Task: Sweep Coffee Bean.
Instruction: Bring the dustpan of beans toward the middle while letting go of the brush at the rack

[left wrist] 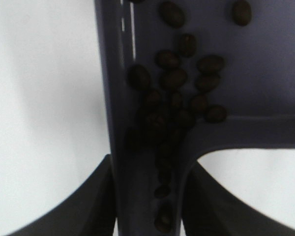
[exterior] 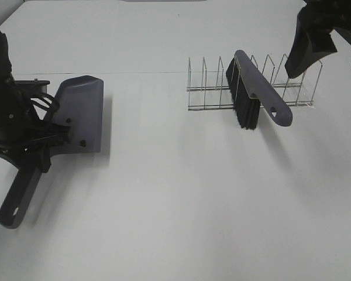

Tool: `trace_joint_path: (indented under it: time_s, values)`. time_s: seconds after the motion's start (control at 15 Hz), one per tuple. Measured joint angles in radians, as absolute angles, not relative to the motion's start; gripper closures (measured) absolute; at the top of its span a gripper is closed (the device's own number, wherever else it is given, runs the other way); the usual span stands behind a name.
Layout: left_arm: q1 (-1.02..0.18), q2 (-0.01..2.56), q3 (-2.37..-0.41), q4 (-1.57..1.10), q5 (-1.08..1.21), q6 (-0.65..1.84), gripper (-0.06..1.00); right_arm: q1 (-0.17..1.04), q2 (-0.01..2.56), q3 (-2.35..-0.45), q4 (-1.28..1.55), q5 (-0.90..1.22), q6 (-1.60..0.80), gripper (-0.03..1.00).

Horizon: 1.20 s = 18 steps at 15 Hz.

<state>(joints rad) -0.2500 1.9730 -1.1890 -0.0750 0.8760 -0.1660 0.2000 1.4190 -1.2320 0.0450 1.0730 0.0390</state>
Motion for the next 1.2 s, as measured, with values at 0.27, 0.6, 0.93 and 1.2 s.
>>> trace_joint_path:
  time_s: [0.27, 0.6, 0.93, 1.2]
  values:
    - [-0.250, 2.043, -1.195, -0.076, 0.825, -0.165, 0.61, 0.200, 1.330, -1.120, 0.046, 1.054, 0.045, 0.04]
    - [-0.250, 2.057, -1.195, -0.089, 0.792, -0.130, 0.61, 0.200, 1.311, -1.099, 0.047, 1.053, 0.055, 0.04]
    - [-0.250, 2.057, -1.195, -0.092, 0.797, -0.127, 0.27, 0.200, 1.309, -1.099, 0.047, 1.053, 0.061, 0.04]
    - [-0.250, 2.041, -1.195, -0.091, 0.853, -0.127, 0.22, 0.200, 1.309, -1.099, 0.047, 1.053, 0.061, 0.04]
